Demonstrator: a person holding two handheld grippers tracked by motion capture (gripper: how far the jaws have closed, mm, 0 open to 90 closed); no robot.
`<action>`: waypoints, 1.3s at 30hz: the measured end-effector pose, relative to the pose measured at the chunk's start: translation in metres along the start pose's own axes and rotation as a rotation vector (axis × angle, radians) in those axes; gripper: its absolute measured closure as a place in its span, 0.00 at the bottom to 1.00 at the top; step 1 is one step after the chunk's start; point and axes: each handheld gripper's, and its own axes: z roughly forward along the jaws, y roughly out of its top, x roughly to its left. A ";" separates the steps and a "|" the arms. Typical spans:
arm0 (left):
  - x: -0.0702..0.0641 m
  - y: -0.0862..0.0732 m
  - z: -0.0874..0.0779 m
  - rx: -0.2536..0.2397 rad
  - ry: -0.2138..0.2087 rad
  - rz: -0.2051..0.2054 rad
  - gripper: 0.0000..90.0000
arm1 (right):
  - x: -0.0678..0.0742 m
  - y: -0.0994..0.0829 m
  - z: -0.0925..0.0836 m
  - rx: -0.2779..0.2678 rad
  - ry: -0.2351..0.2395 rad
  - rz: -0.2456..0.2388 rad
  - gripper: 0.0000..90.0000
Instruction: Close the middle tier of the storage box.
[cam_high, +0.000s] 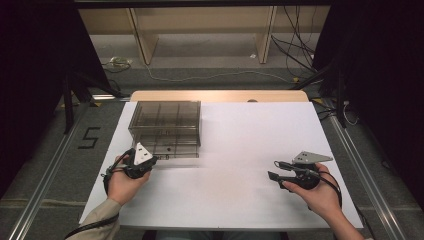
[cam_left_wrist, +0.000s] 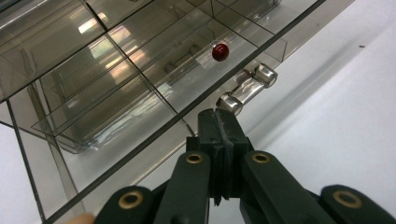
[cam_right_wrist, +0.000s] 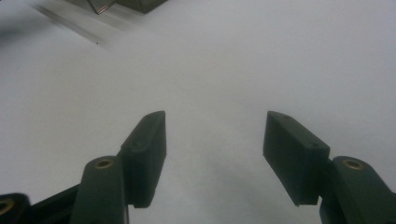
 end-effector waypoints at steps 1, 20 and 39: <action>0.001 0.000 0.000 0.004 0.000 -0.001 0.99 | 0.000 0.000 0.000 0.002 0.000 0.000 0.44; 0.007 0.001 0.003 0.007 0.019 0.007 0.99 | 0.001 0.000 0.001 0.003 0.002 -0.006 0.44; 0.012 0.004 0.005 0.002 0.019 0.001 0.99 | 0.002 -0.001 0.003 0.042 0.007 -0.015 0.44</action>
